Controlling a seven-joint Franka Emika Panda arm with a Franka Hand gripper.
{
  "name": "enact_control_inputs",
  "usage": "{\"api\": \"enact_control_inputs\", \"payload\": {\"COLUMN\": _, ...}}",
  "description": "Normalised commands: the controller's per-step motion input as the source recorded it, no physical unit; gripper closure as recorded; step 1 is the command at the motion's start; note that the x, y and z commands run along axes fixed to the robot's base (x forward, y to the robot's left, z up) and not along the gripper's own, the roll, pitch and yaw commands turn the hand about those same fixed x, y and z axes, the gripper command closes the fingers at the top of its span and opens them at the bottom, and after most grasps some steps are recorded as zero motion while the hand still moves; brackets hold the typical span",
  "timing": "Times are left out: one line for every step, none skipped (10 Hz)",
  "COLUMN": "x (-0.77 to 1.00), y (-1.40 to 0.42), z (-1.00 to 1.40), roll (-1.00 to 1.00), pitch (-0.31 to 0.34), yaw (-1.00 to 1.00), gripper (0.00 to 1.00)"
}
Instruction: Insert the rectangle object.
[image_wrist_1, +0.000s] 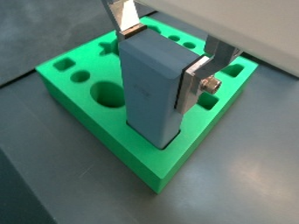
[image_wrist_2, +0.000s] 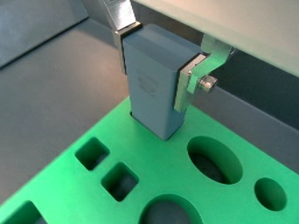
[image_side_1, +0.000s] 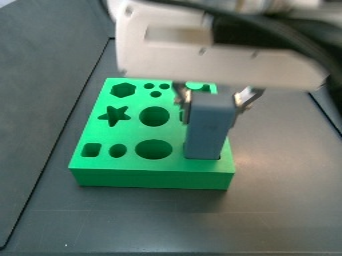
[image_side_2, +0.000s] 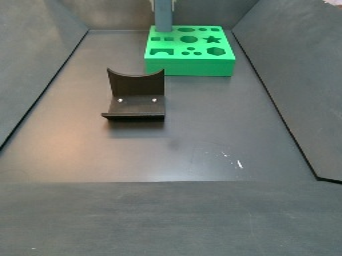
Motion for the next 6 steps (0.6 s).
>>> {"api": "enact_control_inputs", "payload": {"x": 0.0, "y": 0.01, "z": -0.53, "roll": 0.0, "pitch": -0.064, "yaw": 0.1, "gripper": 1.0}}
{"api": "enact_control_inputs", "payload": {"x": 0.24, "y": 0.04, "z": -0.64, "roll": 0.0, "pitch": -0.016, "yaw": 0.0, "gripper": 1.0}}
{"api": "enact_control_inputs", "payload": {"x": 0.3, "y": 0.03, "z": -0.59, "roll": 0.0, "pitch": -0.03, "yaw": -0.03, "gripper": 1.0}}
{"api": "enact_control_inputs", "payload": {"x": 0.19, "y": 0.03, "z": -0.46, "roll": -0.02, "pitch": -0.051, "yaw": -0.01, "gripper": 1.0}}
{"api": "enact_control_inputs", "payload": {"x": 0.09, "y": 0.01, "z": -0.2, "roll": -0.03, "pitch": 0.0, "yaw": 0.0, "gripper": 1.0}}
{"api": "enact_control_inputs", "payload": {"x": 0.0, "y": 0.0, "z": 0.0, "roll": 0.01, "pitch": -0.004, "yaw": 0.0, "gripper": 1.0}}
